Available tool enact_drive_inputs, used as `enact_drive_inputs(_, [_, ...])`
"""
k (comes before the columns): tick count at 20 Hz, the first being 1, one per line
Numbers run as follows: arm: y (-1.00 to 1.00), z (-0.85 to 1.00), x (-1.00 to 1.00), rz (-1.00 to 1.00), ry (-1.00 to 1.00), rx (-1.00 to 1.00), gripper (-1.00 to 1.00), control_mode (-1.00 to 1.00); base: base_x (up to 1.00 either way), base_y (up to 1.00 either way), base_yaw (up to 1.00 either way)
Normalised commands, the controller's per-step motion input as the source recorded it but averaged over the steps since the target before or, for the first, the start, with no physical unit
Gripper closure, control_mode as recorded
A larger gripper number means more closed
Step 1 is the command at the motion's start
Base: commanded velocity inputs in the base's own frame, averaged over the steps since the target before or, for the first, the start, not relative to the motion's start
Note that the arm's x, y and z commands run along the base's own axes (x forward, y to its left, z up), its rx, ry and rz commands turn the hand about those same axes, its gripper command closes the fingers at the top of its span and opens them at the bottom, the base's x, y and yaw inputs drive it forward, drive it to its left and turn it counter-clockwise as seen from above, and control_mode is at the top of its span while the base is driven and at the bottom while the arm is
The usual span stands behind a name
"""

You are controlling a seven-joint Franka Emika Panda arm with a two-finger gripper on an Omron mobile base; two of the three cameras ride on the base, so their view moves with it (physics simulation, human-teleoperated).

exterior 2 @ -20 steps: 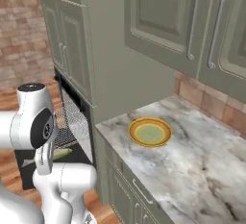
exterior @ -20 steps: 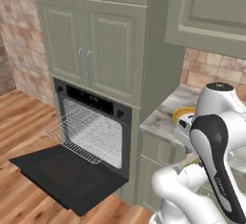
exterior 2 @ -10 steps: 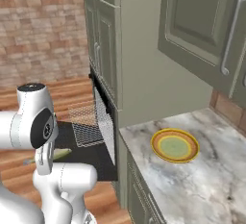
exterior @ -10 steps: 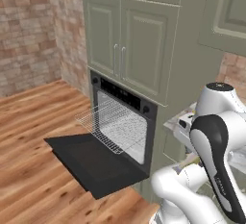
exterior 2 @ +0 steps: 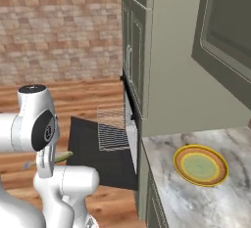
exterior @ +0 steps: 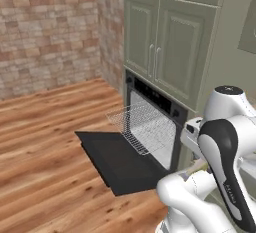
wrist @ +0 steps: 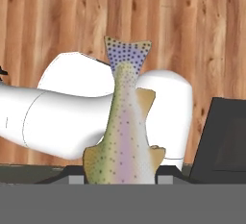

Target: Place the fish on the top rack of the oven, and slide the tray back inside. Close the oven door.

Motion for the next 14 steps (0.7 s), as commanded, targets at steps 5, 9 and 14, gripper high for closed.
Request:
enact_drive_inputs(5, [0.0, 0.0, 0.0, 0.0, 0.0, 0.0, 1.0, 1.0, 0.0, -0.01, 0.18])
enact_drive_inputs(9, [0.0, 0.0, 0.0, 0.0, 0.0, 0.0, 1.0, 1.0, 0.09, -0.12, 0.02])
enact_drive_inputs(14, [0.0, 0.0, 0.0, 0.0, 0.0, 0.0, 1.0, 1.0, 0.36, -0.03, 0.0])
